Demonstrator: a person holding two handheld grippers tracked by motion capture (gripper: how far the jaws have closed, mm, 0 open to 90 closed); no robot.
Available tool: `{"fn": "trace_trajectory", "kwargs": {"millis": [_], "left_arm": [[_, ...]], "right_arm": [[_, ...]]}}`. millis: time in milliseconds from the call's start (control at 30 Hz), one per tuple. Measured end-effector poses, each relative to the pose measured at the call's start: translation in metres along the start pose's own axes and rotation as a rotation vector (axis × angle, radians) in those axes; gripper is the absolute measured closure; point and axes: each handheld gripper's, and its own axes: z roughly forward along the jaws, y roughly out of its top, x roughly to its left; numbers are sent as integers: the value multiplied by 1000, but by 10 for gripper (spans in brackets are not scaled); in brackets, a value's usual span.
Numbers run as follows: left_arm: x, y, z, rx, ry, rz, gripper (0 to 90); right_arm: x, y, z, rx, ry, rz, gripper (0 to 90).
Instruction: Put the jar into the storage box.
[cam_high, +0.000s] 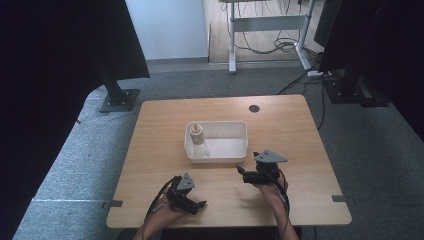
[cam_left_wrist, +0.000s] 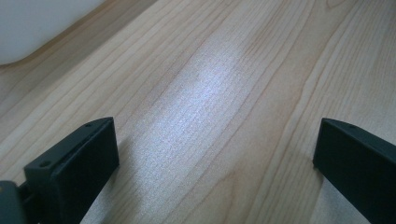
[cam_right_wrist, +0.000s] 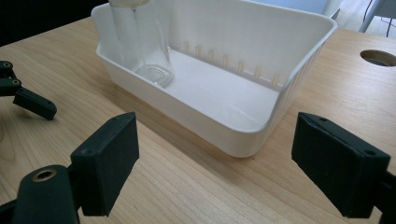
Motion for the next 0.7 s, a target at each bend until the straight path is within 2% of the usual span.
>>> {"fn": "trace_trajectory", "kwargs": {"millis": [700], "left_arm": [[0,0,0,-1,0,0,0]], "right_arm": [[-10,-4,-25,-28,-17,31,140]]}}
